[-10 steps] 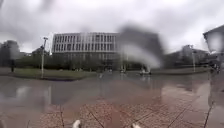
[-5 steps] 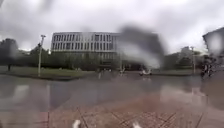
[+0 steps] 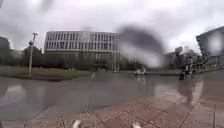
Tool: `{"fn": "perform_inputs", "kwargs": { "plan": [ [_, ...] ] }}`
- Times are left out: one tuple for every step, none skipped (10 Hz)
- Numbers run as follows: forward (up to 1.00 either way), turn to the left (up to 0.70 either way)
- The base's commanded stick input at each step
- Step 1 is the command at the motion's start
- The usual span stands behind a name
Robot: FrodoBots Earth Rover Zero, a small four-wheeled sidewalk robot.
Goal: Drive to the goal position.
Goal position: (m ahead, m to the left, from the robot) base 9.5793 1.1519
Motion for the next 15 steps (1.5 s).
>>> {"fn": "perform_inputs", "kwargs": {
  "plan": [
    [0.69, 0.00],
    [0.70, 0.00],
    [0.70, 0.00],
    [0.70, 0.00],
    [0.70, 0.00],
    [0.70, 0.00],
    [0.70, 0.00],
    [0.70, 0.00],
    [0.70, 0.00],
    [0.70, 0.00],
    [0.70, 0.00],
    [0.70, 0.00],
    [0.70, 0.00],
    [0.70, 0.00],
    [0.70, 0.00]
  ]
}}
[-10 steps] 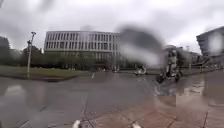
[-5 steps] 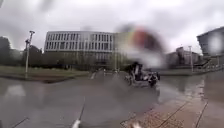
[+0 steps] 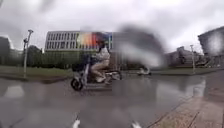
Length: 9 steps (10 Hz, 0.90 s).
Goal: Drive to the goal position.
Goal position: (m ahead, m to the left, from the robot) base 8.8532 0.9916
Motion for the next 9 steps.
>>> {"fn": "perform_inputs", "kwargs": {
  "plan": [
    [0.70, -0.02],
    [0.70, -0.11],
    [0.70, -0.34],
    [0.70, -0.35],
    [0.70, -0.23],
    [0.70, 0.00],
    [0.70, 0.00],
    [0.70, 0.00],
    [0.70, 0.00]
  ]
}}
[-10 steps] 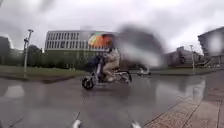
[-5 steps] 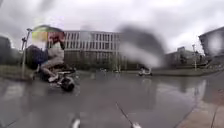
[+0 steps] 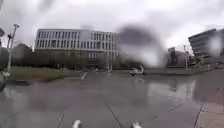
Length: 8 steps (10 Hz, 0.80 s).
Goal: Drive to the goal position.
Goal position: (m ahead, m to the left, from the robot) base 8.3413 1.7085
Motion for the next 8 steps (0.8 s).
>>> {"fn": "perform_inputs", "kwargs": {
  "plan": [
    [0.70, 0.00],
    [0.70, 0.00],
    [0.70, 0.00],
    [0.70, 0.00],
    [0.70, 0.00],
    [0.70, 0.00],
    [0.70, 0.00],
    [0.70, 0.00]
  ]
}}
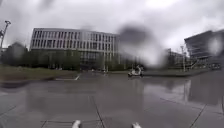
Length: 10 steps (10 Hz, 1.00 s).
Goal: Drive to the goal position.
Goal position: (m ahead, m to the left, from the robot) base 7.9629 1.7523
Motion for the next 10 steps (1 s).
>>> {"fn": "perform_inputs", "kwargs": {
  "plan": [
    [0.70, 0.00],
    [0.70, 0.00],
    [0.70, 0.00],
    [0.70, 0.00],
    [0.70, 0.00],
    [0.70, 0.00],
    [0.70, 0.00],
    [0.70, 0.00],
    [0.70, 0.00],
    [0.70, 0.00]
  ]
}}
